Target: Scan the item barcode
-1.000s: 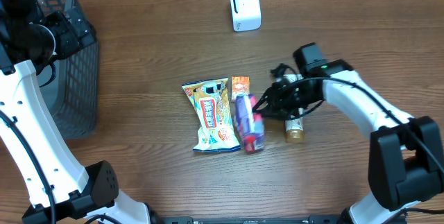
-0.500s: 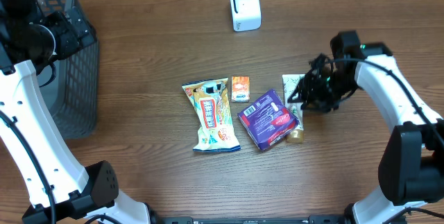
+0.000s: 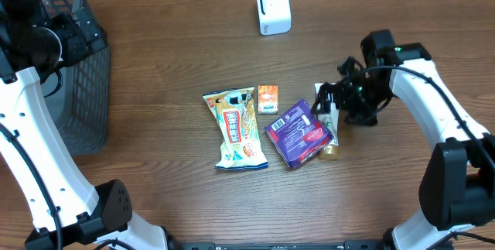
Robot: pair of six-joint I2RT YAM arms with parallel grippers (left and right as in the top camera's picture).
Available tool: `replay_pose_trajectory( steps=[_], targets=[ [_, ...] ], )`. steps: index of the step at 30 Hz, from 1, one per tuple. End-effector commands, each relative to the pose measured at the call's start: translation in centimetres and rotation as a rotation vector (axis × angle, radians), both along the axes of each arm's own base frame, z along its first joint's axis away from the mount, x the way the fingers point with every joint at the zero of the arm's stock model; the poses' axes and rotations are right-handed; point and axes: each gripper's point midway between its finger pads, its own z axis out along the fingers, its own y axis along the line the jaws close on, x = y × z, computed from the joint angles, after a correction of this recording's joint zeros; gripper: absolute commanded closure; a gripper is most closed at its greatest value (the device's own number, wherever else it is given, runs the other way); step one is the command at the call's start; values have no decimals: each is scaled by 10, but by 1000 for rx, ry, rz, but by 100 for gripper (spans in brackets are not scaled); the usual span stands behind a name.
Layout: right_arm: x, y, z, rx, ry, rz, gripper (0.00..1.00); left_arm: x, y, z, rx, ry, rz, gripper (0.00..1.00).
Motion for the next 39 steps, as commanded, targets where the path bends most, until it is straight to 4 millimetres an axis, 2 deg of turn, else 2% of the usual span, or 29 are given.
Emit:
replay_pose_trajectory(
  steps=[1, 4, 14, 27, 29, 31, 36, 37, 39],
  targets=[
    [-15, -5, -11, -29, 53, -16, 0, -5, 3, 4, 16, -6, 1, 0],
    [-14, -5, -15, -28, 46, -20, 0, -5, 3, 4, 16, -6, 0, 0],
    [18, -1, -16, -9, -73, -63, 0, -5, 3, 4, 16, -6, 1, 0],
    [19, 7, -12, 42, -53, -100, 0, -5, 3, 4, 16, -6, 1, 0],
    [19, 7, -12, 41, -53, -100, 10, -5, 3, 4, 16, -6, 1, 0],
    [19, 7, -12, 42, -53, -100, 13, -5, 3, 4, 16, -6, 1, 0],
    [19, 7, -14, 41, -54, -100, 11, -5, 3, 4, 16, -6, 1, 0],
    [19, 7, -16, 42, -59, -100, 4, -5, 3, 4, 16, -6, 1, 0],
    [20, 8, -19, 44, -70, -98, 0, -5, 3, 4, 16, -6, 1, 0]
  ],
)
